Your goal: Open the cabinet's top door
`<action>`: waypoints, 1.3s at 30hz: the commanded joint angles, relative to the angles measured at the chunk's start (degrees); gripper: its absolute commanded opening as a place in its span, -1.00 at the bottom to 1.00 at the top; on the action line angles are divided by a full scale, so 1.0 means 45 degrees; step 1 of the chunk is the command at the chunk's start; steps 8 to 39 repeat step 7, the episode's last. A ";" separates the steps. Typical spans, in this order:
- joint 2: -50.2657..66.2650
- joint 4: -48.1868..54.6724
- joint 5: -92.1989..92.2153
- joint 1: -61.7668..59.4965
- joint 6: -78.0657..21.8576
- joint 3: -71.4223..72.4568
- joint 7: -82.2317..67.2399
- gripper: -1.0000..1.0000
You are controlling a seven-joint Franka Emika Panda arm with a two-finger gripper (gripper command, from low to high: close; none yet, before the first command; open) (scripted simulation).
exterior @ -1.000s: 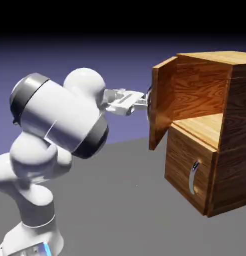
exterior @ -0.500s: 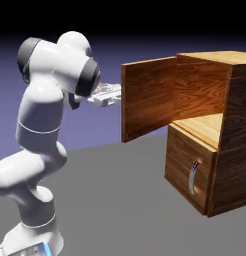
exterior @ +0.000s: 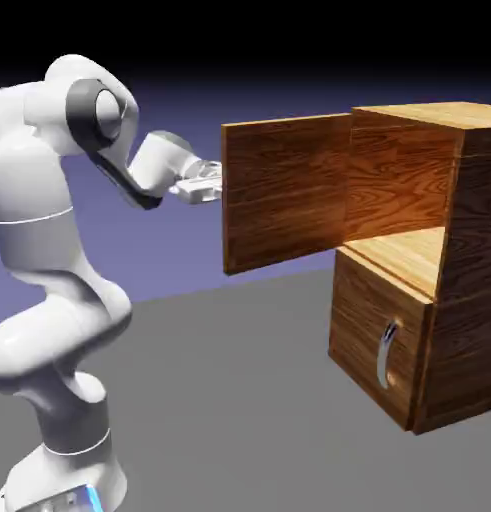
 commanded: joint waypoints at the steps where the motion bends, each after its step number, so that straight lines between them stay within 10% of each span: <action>1: -0.0461 0.0273 0.0311 -0.0313 0.0076 0.0155 -0.0178 -1.00; 6: -0.2725 0.2006 0.1897 -0.1962 -0.0068 0.0946 -0.1113 -1.00; 7: -0.2726 0.2006 0.1897 -0.1962 -0.0068 0.0946 -0.1114 1.00; 39: -0.2726 0.2006 0.1897 -0.1962 -0.0068 0.0946 -0.1114 1.00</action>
